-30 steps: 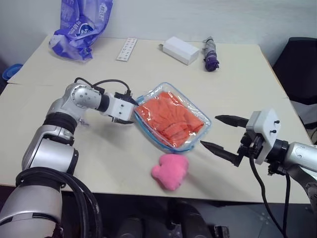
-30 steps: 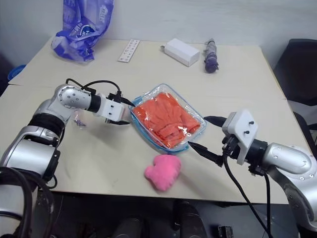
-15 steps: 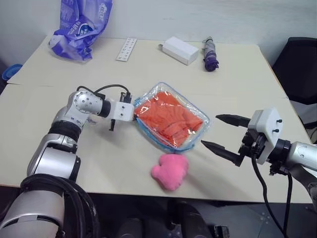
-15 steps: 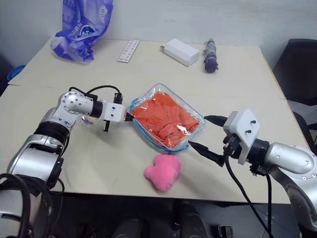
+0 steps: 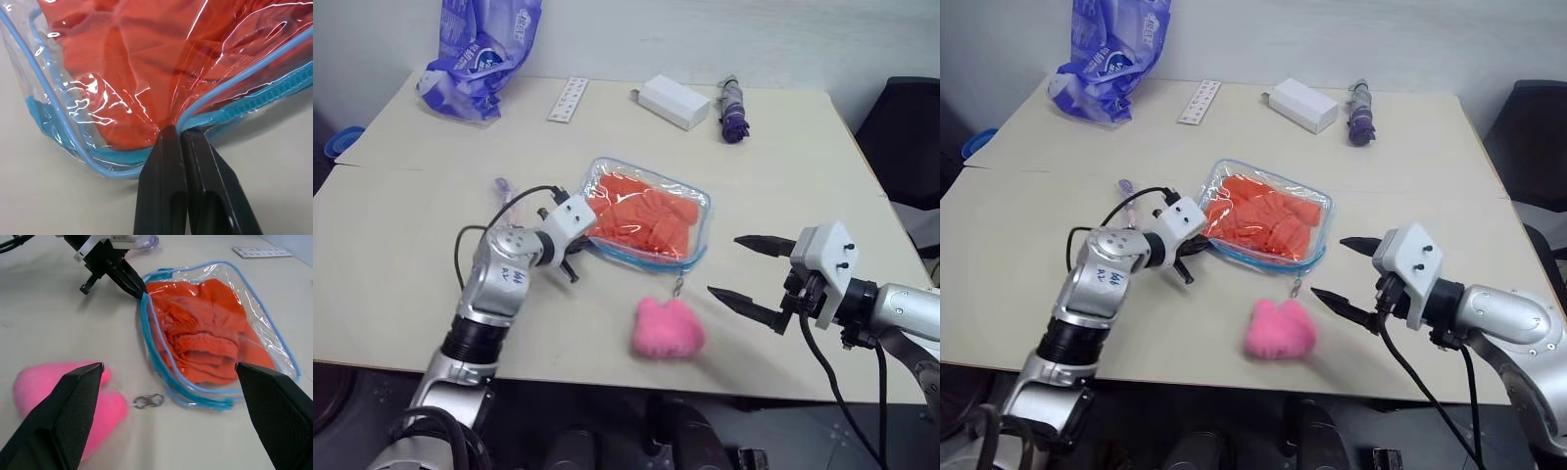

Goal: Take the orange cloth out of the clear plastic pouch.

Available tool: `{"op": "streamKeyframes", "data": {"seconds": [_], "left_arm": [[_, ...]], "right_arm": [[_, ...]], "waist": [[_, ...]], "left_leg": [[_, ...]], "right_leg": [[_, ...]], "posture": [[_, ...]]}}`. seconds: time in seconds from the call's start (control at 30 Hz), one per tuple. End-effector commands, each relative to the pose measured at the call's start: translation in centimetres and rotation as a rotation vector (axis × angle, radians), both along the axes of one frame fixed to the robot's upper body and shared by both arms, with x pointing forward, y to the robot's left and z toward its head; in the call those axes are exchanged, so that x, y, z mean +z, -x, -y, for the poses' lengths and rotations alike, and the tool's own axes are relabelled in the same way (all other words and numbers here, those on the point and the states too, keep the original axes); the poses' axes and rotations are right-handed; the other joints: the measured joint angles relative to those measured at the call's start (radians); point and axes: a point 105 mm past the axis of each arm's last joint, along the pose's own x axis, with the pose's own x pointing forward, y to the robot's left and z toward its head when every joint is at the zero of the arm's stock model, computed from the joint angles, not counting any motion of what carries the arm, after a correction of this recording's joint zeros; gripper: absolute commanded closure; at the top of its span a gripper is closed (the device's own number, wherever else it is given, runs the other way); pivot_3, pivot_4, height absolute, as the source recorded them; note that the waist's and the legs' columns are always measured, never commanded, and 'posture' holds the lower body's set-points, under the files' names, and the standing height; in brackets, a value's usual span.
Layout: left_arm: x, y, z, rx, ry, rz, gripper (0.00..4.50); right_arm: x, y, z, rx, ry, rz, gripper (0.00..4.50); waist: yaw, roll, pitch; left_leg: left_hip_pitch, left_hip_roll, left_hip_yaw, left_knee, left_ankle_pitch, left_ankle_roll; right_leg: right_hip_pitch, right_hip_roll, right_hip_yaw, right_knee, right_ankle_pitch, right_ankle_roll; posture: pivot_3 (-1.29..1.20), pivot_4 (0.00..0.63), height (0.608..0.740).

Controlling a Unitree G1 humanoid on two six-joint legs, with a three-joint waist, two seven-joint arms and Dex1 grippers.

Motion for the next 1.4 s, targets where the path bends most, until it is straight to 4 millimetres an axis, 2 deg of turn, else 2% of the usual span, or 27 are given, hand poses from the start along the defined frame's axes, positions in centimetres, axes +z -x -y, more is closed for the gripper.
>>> {"op": "streamKeyframes", "data": {"seconds": [0.03,0.13,0.23,0.4,0.47,0.53,0.6,0.67,0.77,0.87,0.97,1.03,1.13,1.2,1.3,1.4], "left_arm": [[0.4,1.1,0.4,0.032,-0.025,0.028,4.48],[0.2,1.6,0.2,0.041,-0.042,0.028,4.48],[-0.4,2.4,0.0,0.015,-0.032,-0.001,3.87],[0.8,3.0,-1.4,-0.052,-0.049,0.034,2.28],[1.8,3.0,-2.4,-0.05,0.016,0.02,1.64],[3.3,3.2,-3.4,-0.075,0.093,0.016,1.64],[5.2,4.1,-3.9,-0.201,0.156,0.022,1.64],[6.6,6.1,-3.9,-0.387,0.203,0.007,1.64],[7.0,8.6,-3.1,-0.613,0.258,-0.104,1.64],[5.9,9.6,-0.3,-0.821,0.244,-0.195,1.64],[3.9,10.7,2.1,-1.013,0.173,-0.283,1.64],[2.4,10.5,3.3,-1.088,0.1,-0.291,1.64],[0.4,10.1,5.8,-1.157,0.047,-0.31,1.64],[-0.8,10.0,6.5,-1.188,0.001,-0.315,1.64],[-1.9,8.8,7.8,-1.157,-0.047,-0.26,1.64],[-2.5,7.5,8.4,-1.114,-0.079,-0.185,1.64]], "right_arm": [[-0.3,0.3,0.2,0.018,0.063,0.019,0.0],[-0.5,0.3,0.4,0.016,0.065,0.013,0.0],[-0.6,0.2,0.5,0.02,0.07,0.006,0.0],[-0.8,0.3,0.9,0.024,0.081,-0.005,0.0],[-0.9,0.3,1.0,0.026,0.084,-0.009,0.0],[-1.0,0.2,1.0,0.028,0.086,-0.012,0.0],[-1.1,0.2,1.0,0.031,0.082,-0.017,0.0],[-1.1,0.2,0.9,0.035,0.08,-0.021,0.0],[-1.2,0.2,1.0,0.047,0.076,-0.035,0.0],[-1.4,0.4,1.1,0.078,0.092,-0.07,0.0],[-1.3,0.8,1.3,0.103,0.11,-0.099,0.0],[-1.3,1.0,1.6,0.108,0.122,-0.113,0.0],[-1.3,1.3,2.0,0.107,0.138,-0.123,0.0],[-1.2,1.3,2.1,0.103,0.146,-0.121,0.0],[-1.7,0.2,2.4,0.073,0.214,-0.057,0.0],[-2.3,-2.1,2.2,0.045,0.294,0.052,0.0]], "waist": [[-0.001,0.0,0.0],[-0.006,0.0,0.0],[-0.005,0.0,0.0],[-0.005,0.0,0.0],[-0.004,0.0,0.0],[-0.004,0.0,0.0],[-0.004,0.0,0.0],[-0.005,0.0,0.0],[-0.004,0.0,0.0],[0.004,0.0,0.0],[0.002,0.0,0.0],[-0.001,0.0,0.0],[-0.002,0.0,0.0],[-0.005,0.0,0.0],[-0.005,0.0,0.0],[-0.006,0.0,0.0]], "left_leg": [[0.0,0.0,0.0,0.0,0.0,0.0],[0.001,0.0,0.001,0.0,0.0,0.0],[0.002,0.001,0.002,-0.001,0.0,-0.001],[0.002,0.001,0.003,-0.001,0.0,-0.001],[0.002,0.001,0.003,-0.001,0.0,-0.001],[0.002,0.001,0.003,0.0,0.0,-0.001],[0.002,0.001,0.003,0.0,0.0,-0.001],[0.002,0.001,0.003,0.0,0.0,-0.001],[0.002,0.001,0.003,0.0,0.0,-0.001],[0.002,0.0,0.003,0.0,0.0,-0.001],[0.0,-0.001,0.004,0.001,0.0,-0.001],[-0.001,-0.001,0.005,0.001,0.0,-0.001],[0.0,-0.002,0.007,0.001,0.0,-0.001],[0.0,-0.003,0.007,0.001,0.0,-0.001],[0.002,-0.002,0.006,0.001,0.0,-0.001],[0.003,-0.001,0.007,0.001,0.0,-0.001]], "right_leg": [[0.0,0.0,0.0,0.0,0.0,0.0],[0.0,0.001,0.002,0.0,0.0,0.0],[0.0,0.001,0.003,0.001,0.0,0.0],[-0.001,0.001,0.003,0.0,0.0,0.0],[-0.001,0.001,0.003,0.001,0.0,0.0],[-0.001,0.001,0.003,0.0,0.0,0.0],[-0.001,0.001,0.003,0.001,0.0,0.0],[-0.001,0.001,0.003,0.001,0.0,-0.001],[-0.001,0.001,0.003,0.0,-0.001,-0.001],[-0.001,0.0,0.002,-0.001,-0.001,-0.001],[0.0,0.0,0.001,-0.001,0.0,0.0],[0.0,0.001,0.001,-0.002,0.0,0.0],[0.0,0.002,0.002,-0.002,0.0,0.0],[0.0,0.003,0.003,-0.001,0.0,0.0],[0.0,0.005,0.007,-0.001,0.0,0.0],[0.0,0.004,0.008,-0.001,0.0,0.0]], "posture": [[0.0,0.15,0.74],[0.0,0.15,0.74],[0.0,0.15,0.74],[0.0,0.15,0.74],[0.0,0.15,0.74],[0.0,0.15,0.74],[0.0,0.15,0.74],[0.0,0.15,0.74],[0.0,0.15,0.74],[0.0,0.15,0.74],[0.0,0.15,0.74],[0.0,0.15,0.74],[0.0,0.15,0.74],[0.0,0.15,0.74],[0.0,0.15,0.74],[0.0,0.15,0.74]]}}
